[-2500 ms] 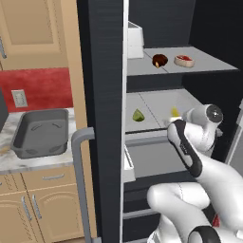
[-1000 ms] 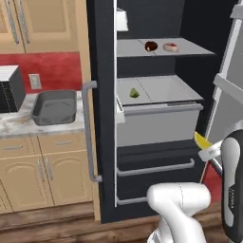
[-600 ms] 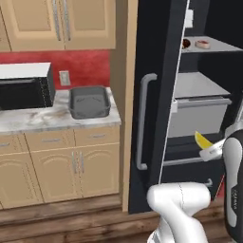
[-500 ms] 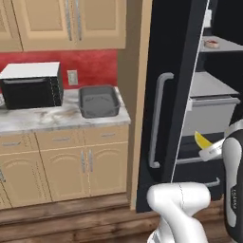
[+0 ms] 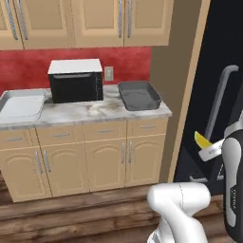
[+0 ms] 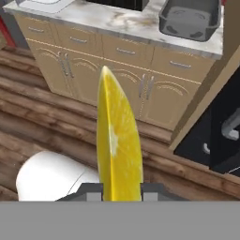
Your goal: Place one lemon wedge and one steak in each tupperware on the nearby counter, to pack two identical lunches.
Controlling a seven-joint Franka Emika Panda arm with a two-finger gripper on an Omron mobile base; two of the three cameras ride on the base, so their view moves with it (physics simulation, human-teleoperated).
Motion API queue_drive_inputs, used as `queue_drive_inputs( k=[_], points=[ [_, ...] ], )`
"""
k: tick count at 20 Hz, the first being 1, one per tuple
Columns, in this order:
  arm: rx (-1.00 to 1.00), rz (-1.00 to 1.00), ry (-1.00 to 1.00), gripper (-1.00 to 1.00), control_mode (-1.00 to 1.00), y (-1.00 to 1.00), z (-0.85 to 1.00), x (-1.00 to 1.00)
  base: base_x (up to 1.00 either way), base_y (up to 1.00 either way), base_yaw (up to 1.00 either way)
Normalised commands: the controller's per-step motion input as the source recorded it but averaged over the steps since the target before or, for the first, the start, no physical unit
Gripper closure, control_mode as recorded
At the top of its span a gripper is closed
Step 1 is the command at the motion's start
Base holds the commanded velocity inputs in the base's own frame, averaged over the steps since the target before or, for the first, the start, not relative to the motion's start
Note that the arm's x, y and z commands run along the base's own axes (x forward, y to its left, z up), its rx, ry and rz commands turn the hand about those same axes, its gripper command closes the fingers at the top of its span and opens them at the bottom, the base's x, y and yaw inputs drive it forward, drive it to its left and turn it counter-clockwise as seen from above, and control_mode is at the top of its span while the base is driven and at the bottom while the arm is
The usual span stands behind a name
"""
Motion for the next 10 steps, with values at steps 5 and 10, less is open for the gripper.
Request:
queue_drive_inputs(
  k=[5, 10],
  points=[
    [0.00, 0.00, 0.00, 1.00, 1.00, 0.00, 0.00, 0.00, 0.37, 0.65, -0.05],
    [0.00, 0.00, 0.00, 1.00, 1.00, 0.00, 0.00, 0.00, 0.85, 0.00, -0.08]
  ],
)
